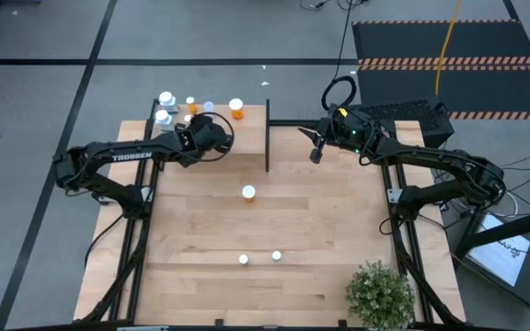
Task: Pick and place medicine bottles onto shelf by color
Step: Adjust the transparent pill bottle on the shelf, then put the large orange pill bottle on the shelf aligned with the other large orange pill bottle
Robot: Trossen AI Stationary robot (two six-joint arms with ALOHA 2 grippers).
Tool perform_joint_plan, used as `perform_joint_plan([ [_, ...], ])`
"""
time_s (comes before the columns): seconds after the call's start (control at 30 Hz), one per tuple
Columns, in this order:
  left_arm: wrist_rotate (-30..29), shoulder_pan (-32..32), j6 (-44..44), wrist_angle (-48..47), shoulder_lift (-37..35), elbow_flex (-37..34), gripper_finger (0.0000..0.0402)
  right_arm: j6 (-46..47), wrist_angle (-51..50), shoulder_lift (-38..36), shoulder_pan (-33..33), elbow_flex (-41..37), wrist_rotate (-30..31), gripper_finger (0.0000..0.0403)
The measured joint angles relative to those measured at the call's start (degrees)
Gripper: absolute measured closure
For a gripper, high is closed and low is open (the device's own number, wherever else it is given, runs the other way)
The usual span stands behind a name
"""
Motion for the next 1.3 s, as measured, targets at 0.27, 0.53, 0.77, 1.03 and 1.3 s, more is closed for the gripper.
perform_joint_plan([
  [0.27, -0.26, -0.11, -0.24, 0.39, 0.02, 0.0, 0.0164, 0.0, 0.02, 0.0, 0.0, 0.0, 0.0, 0.0355],
  [0.53, -0.59, -1.89, 0.12, 2.0, -2.0, 0.04, 0.0147, 0.0, 0.0, 0.0, 0.0, 0.0, 0.01, 0.0355],
  [0.77, -2.28, -4.68, 0.94, 2.17, -7.08, 0.07, 0.0146, 0.0, 0.11, 0.0, 0.0, 0.0, 0.0, 0.0355],
  [1.03, -3.12, -10.06, 7.29, 4.0, -15.11, 0.13, 0.0147, 0.11, 0.44, 0.0, 0.15, 0.0, 0.0, 0.0355],
  [1.3, -0.41, -20.34, 16.18, 5.89, -18.85, 0.2, 0.0147, 3.33, -1.25, 0.0, 0.64, 0.0, -0.02, 0.0355],
])
